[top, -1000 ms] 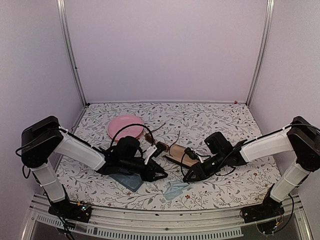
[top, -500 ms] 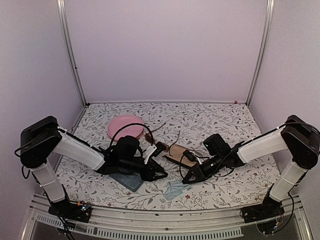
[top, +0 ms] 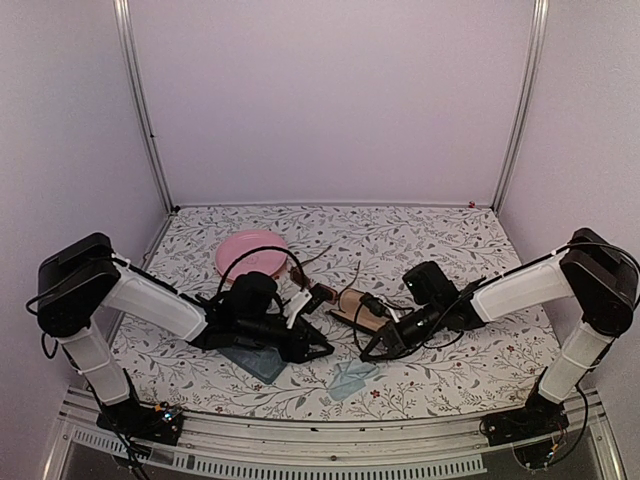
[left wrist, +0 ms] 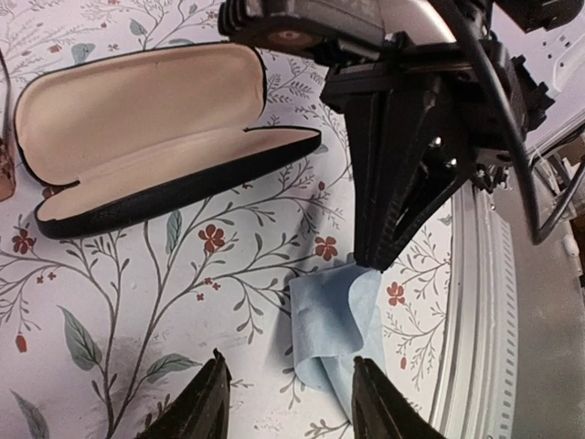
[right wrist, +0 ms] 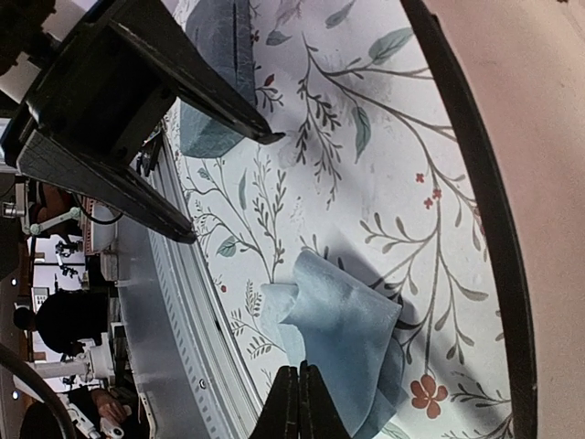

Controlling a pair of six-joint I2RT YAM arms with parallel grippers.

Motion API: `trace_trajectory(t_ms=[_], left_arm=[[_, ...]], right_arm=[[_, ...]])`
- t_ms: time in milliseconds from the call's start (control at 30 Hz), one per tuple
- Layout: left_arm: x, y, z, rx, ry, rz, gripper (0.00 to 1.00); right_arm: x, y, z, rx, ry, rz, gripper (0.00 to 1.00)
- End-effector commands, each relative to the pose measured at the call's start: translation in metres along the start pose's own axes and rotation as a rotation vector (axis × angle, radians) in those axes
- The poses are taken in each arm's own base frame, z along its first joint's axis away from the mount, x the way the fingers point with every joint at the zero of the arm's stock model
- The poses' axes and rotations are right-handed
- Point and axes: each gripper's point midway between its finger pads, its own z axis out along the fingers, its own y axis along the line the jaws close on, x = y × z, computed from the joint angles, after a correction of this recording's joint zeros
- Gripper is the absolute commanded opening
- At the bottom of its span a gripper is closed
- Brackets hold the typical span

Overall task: Organize the sunglasses
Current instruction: Pick up the glasses cleaning cloth at the center of the board.

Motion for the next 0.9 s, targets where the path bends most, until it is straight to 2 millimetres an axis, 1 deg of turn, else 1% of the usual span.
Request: trace_trajectory(t_ms=[0, 167, 300, 367, 433, 533, 667, 767, 867], left_arm=[[-0.003, -0.007, -0.005, -0.001, -0.014, 0.034, 0.47], [-0.006, -0.012, -0.009, 0.019, -0.031, 0.048, 0.48], [-0.007, -0.019, -0.011, 0.057, -0.044, 0.059, 0.49], [-0.007, -0.022, -0.009, 0.075, -0.044, 0.061, 0.49], [-0.006, -0.022, -0.008, 0.083, -0.040, 0.059, 0.49], [-0.006, -0.021, -0.007, 0.081, -0.038, 0.058, 0.50], [-0.006, -0.021, -0.007, 0.076, -0.039, 0.055, 0.50], [-0.006, -0.020, -0.006, 0.076, -0.038, 0.053, 0.50], [-0.006, -0.020, -0.006, 0.073, -0.037, 0.050, 0.50]], right_arm=[[-0.014, 0.017, -0.001, -0.055, -0.016, -0.079, 0.02], [-0.015, 0.021, 0.000, -0.052, 0.000, -0.124, 0.00], [-0.017, 0.029, -0.001, -0.063, -0.009, -0.155, 0.00], [-0.017, 0.029, -0.002, -0.055, -0.014, -0.159, 0.00], [-0.016, 0.025, -0.004, -0.028, -0.015, -0.149, 0.01], [-0.015, 0.017, -0.007, 0.025, -0.025, -0.131, 0.09], [-0.009, 0.002, -0.010, 0.110, -0.027, -0.072, 0.25], [-0.004, -0.007, -0.011, 0.145, -0.023, -0.037, 0.31], [0.002, -0.011, -0.009, 0.146, -0.008, -0.012, 0.33]])
